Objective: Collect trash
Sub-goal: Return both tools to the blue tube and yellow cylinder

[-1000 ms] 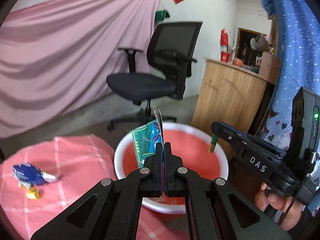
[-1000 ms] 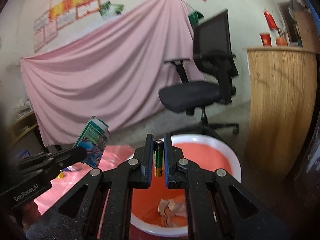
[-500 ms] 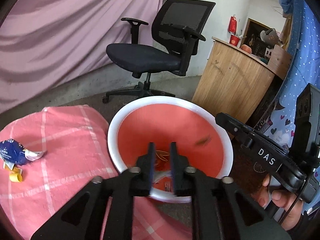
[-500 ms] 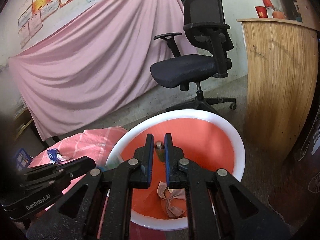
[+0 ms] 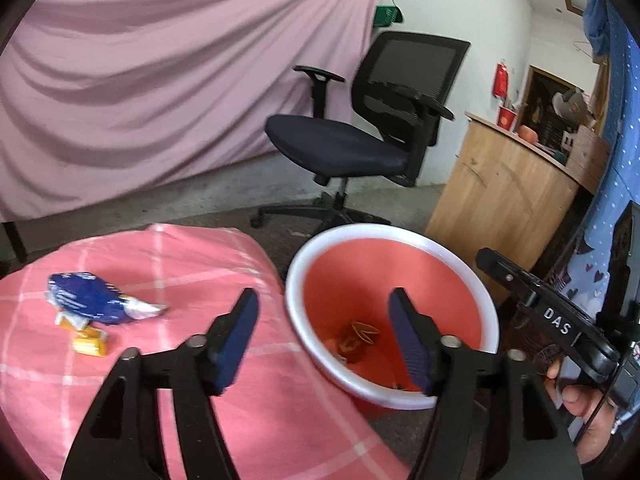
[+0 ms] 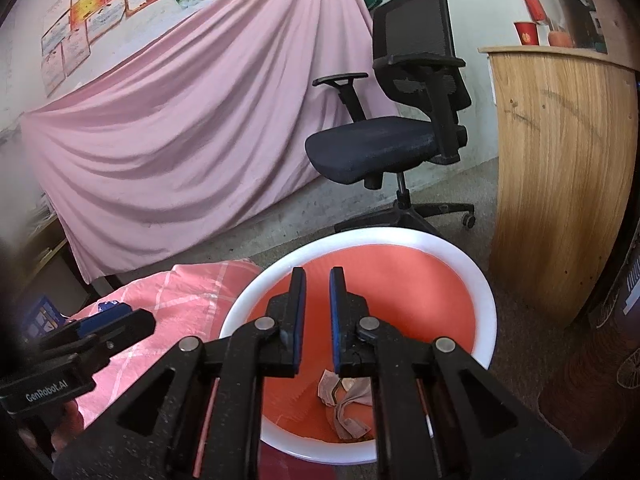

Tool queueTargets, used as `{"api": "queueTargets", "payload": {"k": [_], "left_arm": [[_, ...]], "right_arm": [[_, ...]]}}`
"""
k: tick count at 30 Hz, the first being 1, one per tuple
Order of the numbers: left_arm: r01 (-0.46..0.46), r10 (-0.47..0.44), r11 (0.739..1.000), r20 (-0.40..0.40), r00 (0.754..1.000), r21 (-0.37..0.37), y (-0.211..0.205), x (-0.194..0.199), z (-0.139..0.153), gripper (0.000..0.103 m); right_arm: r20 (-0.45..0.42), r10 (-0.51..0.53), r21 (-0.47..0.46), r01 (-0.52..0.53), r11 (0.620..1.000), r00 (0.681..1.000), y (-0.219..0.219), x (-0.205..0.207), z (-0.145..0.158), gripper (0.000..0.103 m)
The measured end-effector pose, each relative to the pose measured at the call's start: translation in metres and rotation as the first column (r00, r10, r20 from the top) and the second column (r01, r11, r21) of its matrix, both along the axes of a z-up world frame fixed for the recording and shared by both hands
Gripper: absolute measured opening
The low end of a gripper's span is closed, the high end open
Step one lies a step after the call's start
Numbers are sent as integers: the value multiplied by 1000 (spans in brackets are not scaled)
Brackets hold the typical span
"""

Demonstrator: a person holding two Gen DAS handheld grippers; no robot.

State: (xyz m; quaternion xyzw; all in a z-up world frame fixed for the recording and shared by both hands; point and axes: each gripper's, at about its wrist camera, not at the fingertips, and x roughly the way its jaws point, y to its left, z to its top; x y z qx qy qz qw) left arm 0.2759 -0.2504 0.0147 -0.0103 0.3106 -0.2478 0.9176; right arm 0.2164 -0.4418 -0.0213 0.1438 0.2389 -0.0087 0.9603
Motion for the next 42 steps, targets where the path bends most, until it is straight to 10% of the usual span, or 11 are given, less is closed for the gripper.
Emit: {"api": "queueTargets", "payload": {"k": [6, 15, 29, 42], "left_arm": [[-111, 112, 994, 109, 988, -17, 36, -16, 10, 97], [-279, 293, 956, 271, 917, -90, 100, -49, 28, 101], [-477, 466, 874, 447, 763, -96, 174, -89, 29, 102], [-482, 440, 873, 309, 843, 71, 205, -60, -7, 102]], "right_arm": [[70, 33, -8, -32, 999, 997, 17, -1, 12, 59], [241, 94, -50, -85, 995, 966, 59, -10, 34, 103], [457, 287, -191, -222, 956, 842, 142, -30, 53, 103], [258, 402, -266, -336, 904, 879, 184, 7, 31, 103]]}}
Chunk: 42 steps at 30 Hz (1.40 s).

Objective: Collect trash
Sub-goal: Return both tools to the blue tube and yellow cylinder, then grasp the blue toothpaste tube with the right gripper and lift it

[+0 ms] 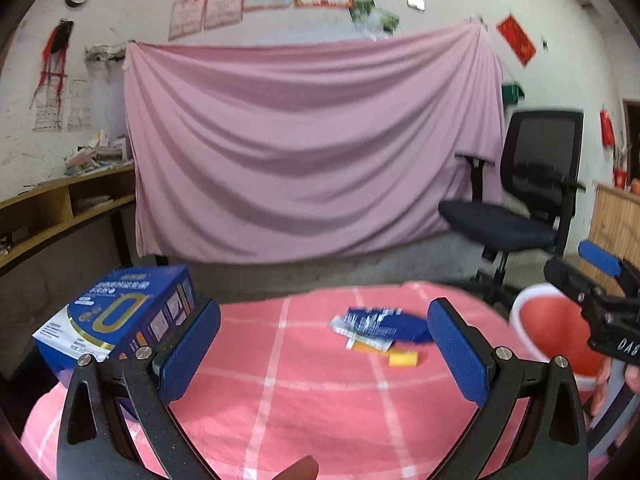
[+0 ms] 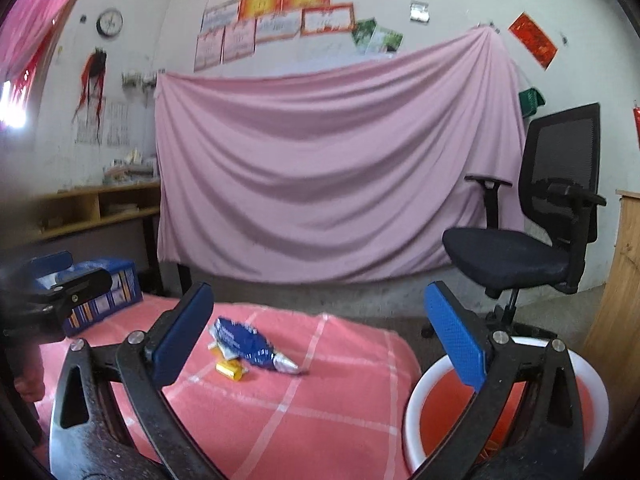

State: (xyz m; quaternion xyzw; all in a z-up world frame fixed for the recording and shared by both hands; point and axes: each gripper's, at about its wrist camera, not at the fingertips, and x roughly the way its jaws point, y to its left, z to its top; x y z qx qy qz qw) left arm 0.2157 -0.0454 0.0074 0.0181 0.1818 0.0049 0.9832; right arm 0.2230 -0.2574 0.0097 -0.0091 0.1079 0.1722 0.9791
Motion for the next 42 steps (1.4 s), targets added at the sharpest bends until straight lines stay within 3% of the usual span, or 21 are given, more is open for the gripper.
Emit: {"api": "queueTargets", "payload": {"k": [6, 10, 18, 27, 29, 32, 42], "left_arm": [[14, -11, 1000, -150, 989, 17, -5, 28, -21, 102], [24, -25, 1000, -234, 972, -5, -4, 45, -30, 101], [8, -21, 999, -394, 919, -37, -3, 77, -47, 101], [44, -52, 999, -459, 887, -28, -8, 89, -55, 100], [54, -62, 998, -473, 879, -29, -10, 92, -56, 98], [74, -82, 997, -481, 873, -36, -12, 94, -57, 97], [163, -164, 986, -511, 844, -46, -36, 114, -62, 82]], "right_arm": [[-186, 40, -48, -49, 998, 982, 7, 33, -20, 103], [-313, 62, -93, -95, 991, 948, 16, 58, -37, 91], [-478, 131, -119, -212, 970, 868, 31, 92, -61, 68], [-567, 125, -178, -269, 946, 814, 51, 112, -77, 53], [-574, 126, -176, -271, 946, 809, 51, 115, -78, 35], [-571, 149, -154, -283, 947, 808, 48, 113, -77, 21], [-550, 136, -104, -230, 968, 824, 21, 104, -69, 20]]}}
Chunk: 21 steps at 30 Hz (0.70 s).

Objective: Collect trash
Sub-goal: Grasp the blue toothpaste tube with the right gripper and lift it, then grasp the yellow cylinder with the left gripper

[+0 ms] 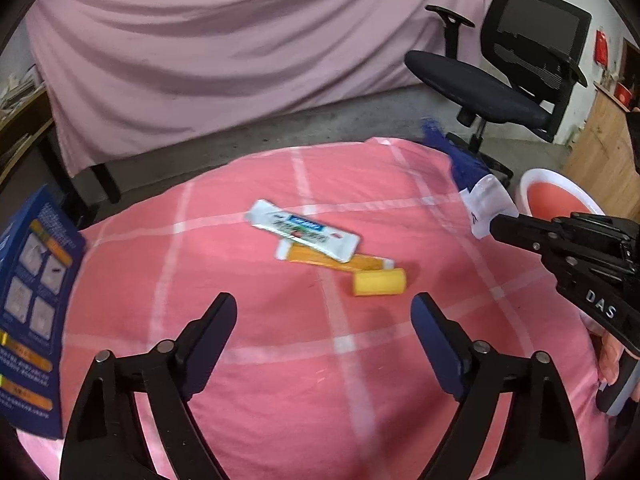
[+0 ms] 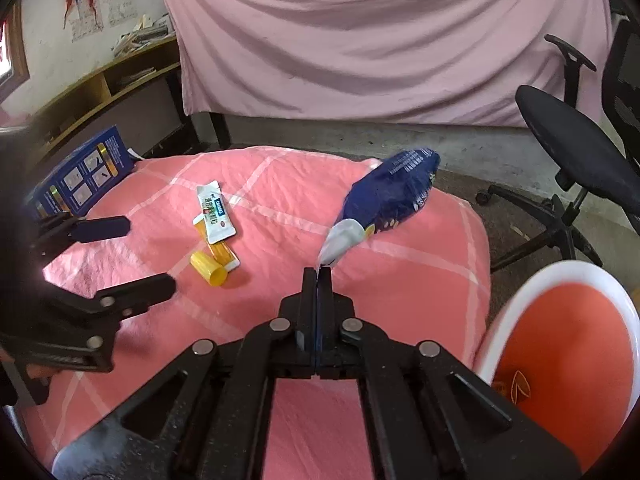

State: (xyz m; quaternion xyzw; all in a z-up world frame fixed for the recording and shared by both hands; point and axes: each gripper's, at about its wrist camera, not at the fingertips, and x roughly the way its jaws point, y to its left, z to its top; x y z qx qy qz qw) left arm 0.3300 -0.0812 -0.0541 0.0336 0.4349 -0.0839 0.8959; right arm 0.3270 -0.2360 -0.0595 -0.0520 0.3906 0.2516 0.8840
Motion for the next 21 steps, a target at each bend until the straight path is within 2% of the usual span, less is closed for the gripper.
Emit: {"api": "queueTargets", "payload": {"k": [2, 6, 8, 12, 21], "left_arm": [[8, -9, 1000, -16, 1000, -2, -5, 5, -2, 78], [9, -8, 1000, -62, 998, 21, -17, 18, -9, 57], [2, 0, 1000, -69, 998, 27, -19, 20, -10, 50], [-14, 17, 999, -65, 998, 43, -21, 19, -8, 25], [-5, 6, 999, -12, 1000, 47, -30, 1, -4, 25]], "right_arm": [[2, -6, 5, 6, 1000, 1000, -7, -2, -1, 20], [8, -4, 3, 4, 1000, 1000, -13, -6, -4, 20], [21, 0, 7, 0, 1000, 1000, -14, -8, -4, 20], [68, 16, 18, -17, 1000, 998, -15, -18, 1, 20], [180, 22, 18, -25, 1000, 983, -25, -44, 9, 20]]}}
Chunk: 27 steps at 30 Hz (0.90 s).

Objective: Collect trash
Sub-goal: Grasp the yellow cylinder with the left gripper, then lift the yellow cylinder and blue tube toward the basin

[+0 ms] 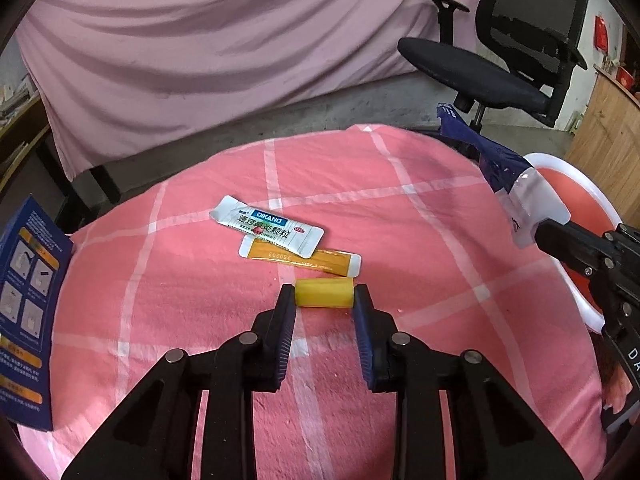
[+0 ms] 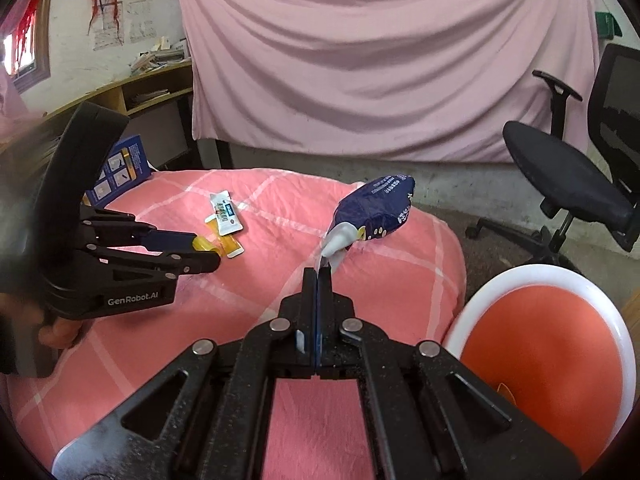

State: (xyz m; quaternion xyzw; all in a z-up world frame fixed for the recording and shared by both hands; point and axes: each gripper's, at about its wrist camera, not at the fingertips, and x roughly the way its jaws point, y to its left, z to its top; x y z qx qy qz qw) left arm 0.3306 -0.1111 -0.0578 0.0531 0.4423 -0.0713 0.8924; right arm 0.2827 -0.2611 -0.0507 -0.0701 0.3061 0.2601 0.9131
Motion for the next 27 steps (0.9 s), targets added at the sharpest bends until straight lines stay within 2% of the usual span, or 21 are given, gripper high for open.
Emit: {"api": "queueTargets", "payload": {"k": [4, 9, 12, 16, 18, 21, 27], "left_arm": [[-4, 8, 999, 96, 995, -40, -2, -16, 15, 25], [7, 27, 991, 256, 966, -133, -8, -39, 49, 25], [43, 27, 982, 359, 933, -184, -15, -54, 71, 25], [112, -6, 975, 483, 876, -190, -35, -76, 96, 25], [157, -33, 970, 536, 844, -186, -47, -85, 107, 25], [217, -72, 958, 576, 814, -185, -65, -93, 117, 25], [305, -148, 938, 604, 783, -166, -99, -97, 118, 25]], "right_arm": [[68, -10, -9, 10, 1000, 998, -3, -13, 5, 20], [231, -68, 10, 68, 998, 971, -13, -36, 22, 20], [318, -120, 57, 108, 993, 941, -26, -50, 38, 20], [468, -202, 92, 179, 979, 860, -44, -78, 60, 20], [506, -233, 115, 203, 972, 830, -54, -88, 69, 20], [553, -277, 147, 235, 961, 786, -70, -102, 80, 20], [534, -354, 214, 282, 935, 768, -101, -111, 91, 20]]}}
